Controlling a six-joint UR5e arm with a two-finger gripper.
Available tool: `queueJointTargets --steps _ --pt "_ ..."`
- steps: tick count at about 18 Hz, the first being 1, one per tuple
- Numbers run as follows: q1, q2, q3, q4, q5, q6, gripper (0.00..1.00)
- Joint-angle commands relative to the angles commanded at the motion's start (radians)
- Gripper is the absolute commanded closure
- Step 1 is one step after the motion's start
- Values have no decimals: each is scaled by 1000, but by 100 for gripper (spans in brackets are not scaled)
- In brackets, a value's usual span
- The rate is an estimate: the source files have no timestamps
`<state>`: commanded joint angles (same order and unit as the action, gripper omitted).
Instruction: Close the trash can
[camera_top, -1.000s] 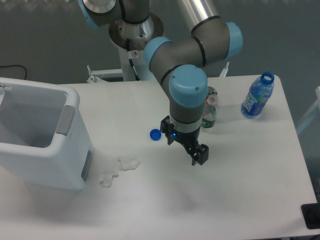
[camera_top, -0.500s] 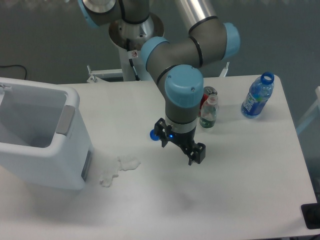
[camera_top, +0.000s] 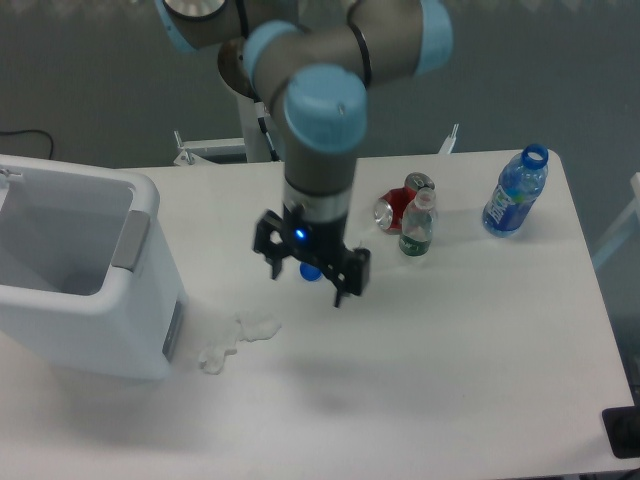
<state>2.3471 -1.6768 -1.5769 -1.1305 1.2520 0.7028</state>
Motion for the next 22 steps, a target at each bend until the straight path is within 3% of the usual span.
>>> queueJointTargets --steps 2,3,4,9,14,22 --pt "-20 37 0 2 -22 -64 83" --pt "-37 52 3 2 -31 -74 96" --pt "-48 68 9 3 -42 -77 100" --pt "-107 123 44 3 -109 -123 100" --pt "-225 132 71 57 -109 -123 100" --pt "-360 135 162 78 -111 -121 100"
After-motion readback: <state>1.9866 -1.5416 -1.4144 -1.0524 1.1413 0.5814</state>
